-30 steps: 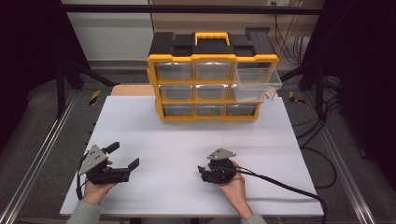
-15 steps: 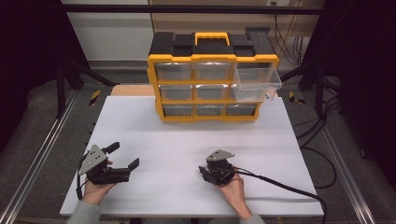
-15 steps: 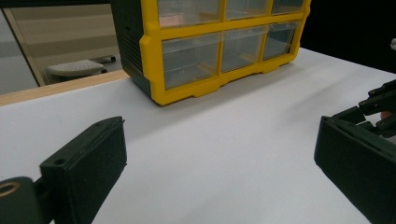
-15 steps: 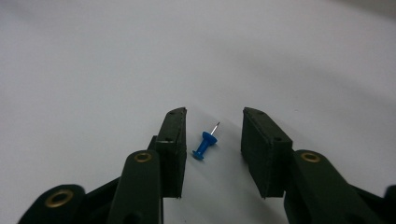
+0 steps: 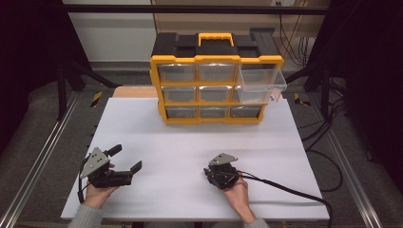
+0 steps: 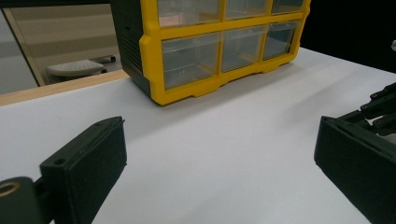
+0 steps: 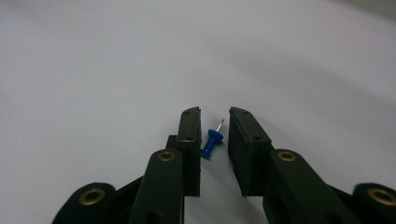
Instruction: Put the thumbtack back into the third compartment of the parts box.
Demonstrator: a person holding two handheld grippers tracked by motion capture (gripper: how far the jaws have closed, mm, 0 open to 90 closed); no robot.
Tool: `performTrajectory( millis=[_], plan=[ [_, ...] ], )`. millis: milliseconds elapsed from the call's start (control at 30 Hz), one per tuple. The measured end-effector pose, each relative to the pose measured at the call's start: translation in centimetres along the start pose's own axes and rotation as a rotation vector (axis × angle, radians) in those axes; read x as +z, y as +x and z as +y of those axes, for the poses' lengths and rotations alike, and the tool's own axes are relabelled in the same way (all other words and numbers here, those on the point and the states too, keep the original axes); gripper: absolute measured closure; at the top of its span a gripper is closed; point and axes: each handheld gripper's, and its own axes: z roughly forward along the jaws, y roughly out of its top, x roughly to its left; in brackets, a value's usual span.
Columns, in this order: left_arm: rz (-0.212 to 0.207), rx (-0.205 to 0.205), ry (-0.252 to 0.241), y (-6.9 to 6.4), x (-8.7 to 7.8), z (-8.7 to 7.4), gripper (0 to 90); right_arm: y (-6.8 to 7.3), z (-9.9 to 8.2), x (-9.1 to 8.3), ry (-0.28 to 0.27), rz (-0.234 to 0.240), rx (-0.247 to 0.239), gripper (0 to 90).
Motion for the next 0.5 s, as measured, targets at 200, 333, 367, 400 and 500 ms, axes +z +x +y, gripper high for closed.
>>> performTrajectory(
  millis=[200,333,367,400,500],
  plan=[
    [0.000,0.000,-0.001,-0.01,0.00,0.01,1.9,0.06,-0.03,0.02,-0.003,-0.007,0.001,80.8],
    [0.000,0.000,-0.001,-0.01,0.00,0.01,1.9,0.01,-0.05,0.03,-0.004,-0.008,-0.005,83.5],
    [-0.001,0.000,-0.001,-0.01,-0.01,0.01,1.9,0.03,-0.04,0.01,-0.003,-0.006,-0.001,83.9],
    [-0.001,0.000,-0.001,-0.02,0.00,0.01,1.9,0.01,-0.03,0.00,-0.002,-0.005,-0.001,84.1],
    [-0.001,0.001,0.000,-0.03,0.01,0.01,1.9,-0.02,-0.01,0.00,0.003,-0.006,-0.001,84.6]
  ],
)
